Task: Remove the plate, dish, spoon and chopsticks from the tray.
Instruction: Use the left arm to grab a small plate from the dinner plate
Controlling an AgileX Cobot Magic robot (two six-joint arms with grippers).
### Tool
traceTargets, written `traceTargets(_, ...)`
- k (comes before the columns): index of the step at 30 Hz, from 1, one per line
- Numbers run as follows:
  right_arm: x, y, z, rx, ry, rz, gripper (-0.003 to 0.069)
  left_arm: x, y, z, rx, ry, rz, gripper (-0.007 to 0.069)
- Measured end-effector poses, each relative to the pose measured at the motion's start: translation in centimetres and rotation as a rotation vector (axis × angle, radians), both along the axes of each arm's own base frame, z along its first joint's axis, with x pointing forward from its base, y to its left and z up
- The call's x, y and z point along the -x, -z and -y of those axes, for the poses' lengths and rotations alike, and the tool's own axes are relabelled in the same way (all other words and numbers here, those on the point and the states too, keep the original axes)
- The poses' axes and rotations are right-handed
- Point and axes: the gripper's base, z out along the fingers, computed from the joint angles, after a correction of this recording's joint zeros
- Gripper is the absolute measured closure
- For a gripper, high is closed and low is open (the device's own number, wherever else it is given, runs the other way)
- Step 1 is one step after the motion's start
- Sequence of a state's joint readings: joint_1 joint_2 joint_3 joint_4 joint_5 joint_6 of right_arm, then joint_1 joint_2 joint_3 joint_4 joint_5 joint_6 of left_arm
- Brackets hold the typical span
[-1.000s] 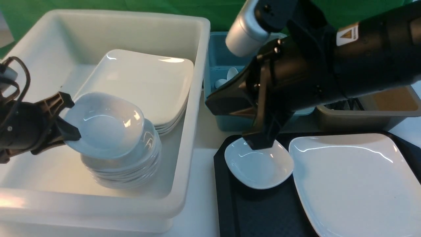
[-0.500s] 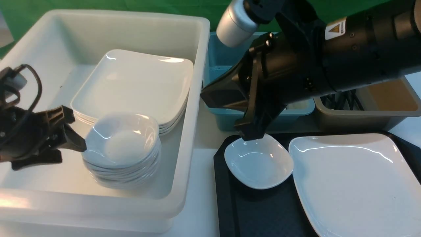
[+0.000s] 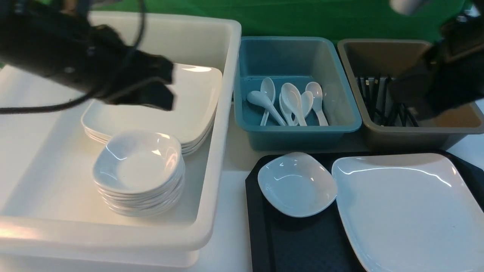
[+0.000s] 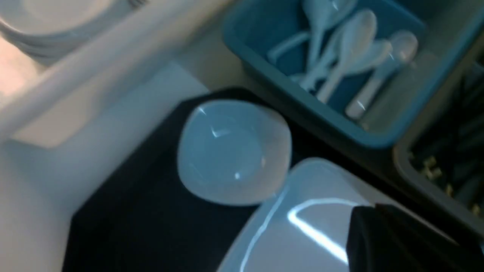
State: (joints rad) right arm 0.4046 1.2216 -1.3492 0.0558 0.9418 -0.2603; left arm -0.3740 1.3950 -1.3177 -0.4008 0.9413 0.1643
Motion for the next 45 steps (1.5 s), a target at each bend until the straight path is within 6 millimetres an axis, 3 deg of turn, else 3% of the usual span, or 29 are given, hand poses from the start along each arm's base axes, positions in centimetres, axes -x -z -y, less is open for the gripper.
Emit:
traceTargets(4, 1.9, 1.4, 4.3, -0.001, 0.181, -0.059, 0.0635, 0.4, 1.7, 8.3, -0.127, 0.23, 0.065, 0.0621)
traceTargets(5, 2.0, 1.9, 4.7, 0.001, 0.204, -0.071, 0.0635, 0.4, 2.1, 9.0, -0.143, 0.248, 0.07, 0.0621)
traceTargets(8, 3.8, 4.0, 6.8, 0.007, 0.299, -0.12, 0.0635, 0.4, 5.8, 14.3, -0.268, 0.381, 0.104, 0.0606)
traceTargets(12, 5.8, 6.2, 8.1, 0.008, 0.365, -0.148, 0.0635, 0.4, 10.1, 18.0, -0.406, 0.494, 0.164, 0.0533)
traceTargets(13, 5.9, 6.2, 8.1, 0.006, 0.367, -0.142, 0.0635, 0.4, 10.3, 18.1, -0.415, 0.499, 0.165, 0.0533)
traceTargets(14, 6.4, 6.7, 8.2, 0.006, 0.372, -0.142, 0.0635, 0.3, 11.9, 19.0, -0.46, 0.527, 0.177, 0.0484)
traceTargets(16, 6.8, 6.9, 8.2, 0.003, 0.373, -0.136, 0.0635, 0.1, 12.9, 19.4, -0.482, 0.54, 0.186, 0.044)
traceTargets(19, 7.6, 6.5, 8.4, -0.019, 0.385, -0.091, 0.0635, -0.7, 16.0, 20.2, -0.539, 0.565, 0.181, 0.0288)
traceTargets(23, 7.9, 6.2, 8.4, -0.034, 0.395, -0.067, 0.0635, -1.1, 18.4, 20.6, -0.57, 0.583, 0.167, 0.0162)
traceTargets(27, 7.9, 6.1, 8.4, -0.037, 0.398, -0.064, 0.0636, -1.4, 19.7, 20.8, -0.589, 0.597, 0.174, 0.0106)
traceTargets(31, 7.9, 6.1, 8.4, -0.039, 0.397, -0.064, 0.0636, -1.7, 20.7, 21.1, -0.592, 0.605, 0.187, 0.0104)
traceTargets(35, 7.9, 6.1, 8.2, -0.055, 0.394, -0.069, 0.0636, -1.9, 21.0, 21.1, -0.588, 0.594, 0.189, 0.0161)
traceTargets(42, 7.9, 6.1, 7.8, -0.073, 0.344, -0.07, 0.0636, -2.3, 20.6, 21.0, -0.584, 0.552, 0.195, 0.0491)
traceTargets(45, 7.9, 6.0, 7.5, -0.092, 0.311, -0.072, 0.0636, -2.3, 19.4, 20.9, -0.577, 0.546, 0.213, 0.0538)
